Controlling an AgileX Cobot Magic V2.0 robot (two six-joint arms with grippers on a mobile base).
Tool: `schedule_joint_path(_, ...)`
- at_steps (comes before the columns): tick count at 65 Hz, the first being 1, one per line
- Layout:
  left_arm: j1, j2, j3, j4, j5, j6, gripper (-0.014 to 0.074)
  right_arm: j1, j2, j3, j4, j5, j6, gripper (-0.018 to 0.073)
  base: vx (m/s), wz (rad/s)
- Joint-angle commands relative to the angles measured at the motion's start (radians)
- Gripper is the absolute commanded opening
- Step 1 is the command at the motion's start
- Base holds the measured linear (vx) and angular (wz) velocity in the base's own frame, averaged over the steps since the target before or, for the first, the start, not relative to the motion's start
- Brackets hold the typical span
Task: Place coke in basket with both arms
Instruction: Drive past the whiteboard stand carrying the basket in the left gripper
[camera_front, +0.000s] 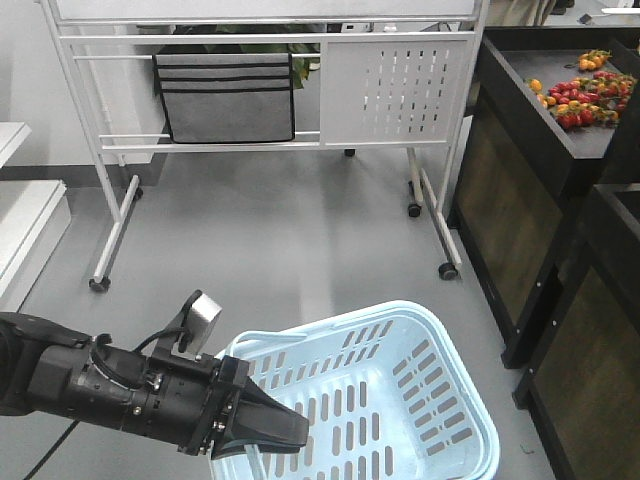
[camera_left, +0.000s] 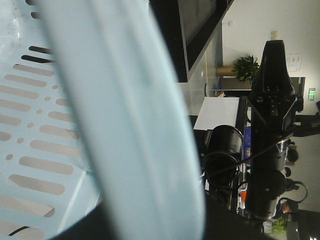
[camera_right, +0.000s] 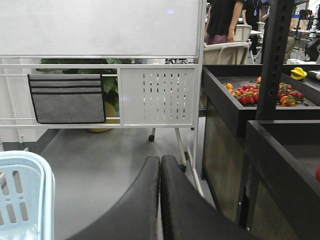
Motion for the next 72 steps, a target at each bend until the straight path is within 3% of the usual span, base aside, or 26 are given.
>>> schedule_joint_path(1,-0.004,-0.047,-0.015,-0.065,0.1,0.01,-0.0006,-0.005,-0.012,0.007,-0.001,-0.074,-0.007,-0.001,0.19,0.07)
schedule_joint_path(72,-0.004,-0.047,-0.015,-0.065,0.1,0.01,-0.0006,-0.005,-0.012,0.007,-0.001,-0.074,-0.007,-0.001,0.2,-0.01)
